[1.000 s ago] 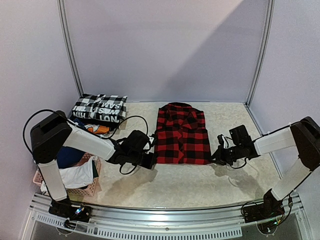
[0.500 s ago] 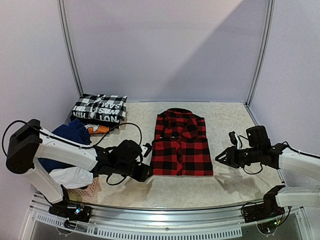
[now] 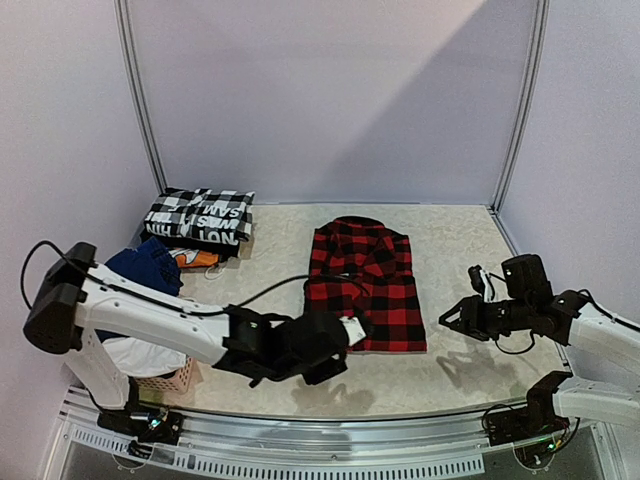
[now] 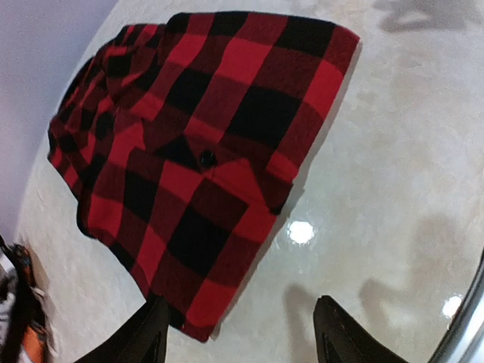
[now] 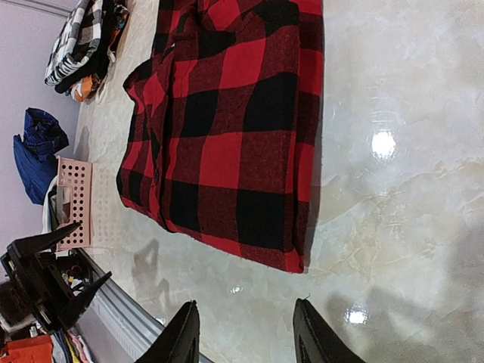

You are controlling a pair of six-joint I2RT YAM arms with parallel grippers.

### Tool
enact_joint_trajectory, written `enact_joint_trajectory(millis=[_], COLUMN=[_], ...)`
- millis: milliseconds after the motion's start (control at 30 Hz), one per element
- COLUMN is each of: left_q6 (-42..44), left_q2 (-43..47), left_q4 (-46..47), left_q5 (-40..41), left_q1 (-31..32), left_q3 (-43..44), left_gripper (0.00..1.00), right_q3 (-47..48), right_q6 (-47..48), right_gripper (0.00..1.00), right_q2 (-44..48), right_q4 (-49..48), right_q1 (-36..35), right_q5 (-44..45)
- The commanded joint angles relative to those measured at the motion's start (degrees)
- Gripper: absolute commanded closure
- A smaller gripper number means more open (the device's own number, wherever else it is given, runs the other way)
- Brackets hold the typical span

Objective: Fold and stack the mixed laundry pile
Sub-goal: Smooth out the 2/3-rectangle-folded shirt at the center of the board, then pick up the 2/3-rectangle-folded shirt from the center of the board.

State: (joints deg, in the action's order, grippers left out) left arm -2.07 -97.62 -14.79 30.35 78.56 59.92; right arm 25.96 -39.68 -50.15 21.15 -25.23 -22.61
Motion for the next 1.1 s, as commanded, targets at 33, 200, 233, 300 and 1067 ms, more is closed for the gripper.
enact_joint_trajectory(millis=[33, 200, 233, 300, 1067], left_q6=[17.5, 23.6, 24.6, 26.4, 36.1], left_q2=[-14.9, -21.0, -21.6, -22.4, -31.1], left_q4=[-7.5, -5.5, -4.6, -2.6, 5.7], left_q5=[14.9, 16.0, 16.2, 15.8, 14.6], left_q1=[4.8, 5.2, 5.2, 5.1, -1.0], left_q3=[10.7, 14.2, 14.4, 14.5, 18.6], left_gripper=[0.34, 0.36, 0.37, 0.38, 0.59], right_q3=[-0.5, -0.6, -0.6, -0.6, -0.6], right_q6=[0.0, 0.4, 0.4, 0.6, 0.4], right_gripper=[0.57, 0.57, 0.57, 0.57, 0.57], right_q2=[1.3, 3.0, 3.4, 3.9, 6.0], right_q4=[2.0, 3.1, 3.2, 3.6, 4.4], right_q1=[-0.6, -0.6, -0.6, -0.6, -0.6], right_q5=[1.7, 2.0, 2.0, 2.1, 2.6])
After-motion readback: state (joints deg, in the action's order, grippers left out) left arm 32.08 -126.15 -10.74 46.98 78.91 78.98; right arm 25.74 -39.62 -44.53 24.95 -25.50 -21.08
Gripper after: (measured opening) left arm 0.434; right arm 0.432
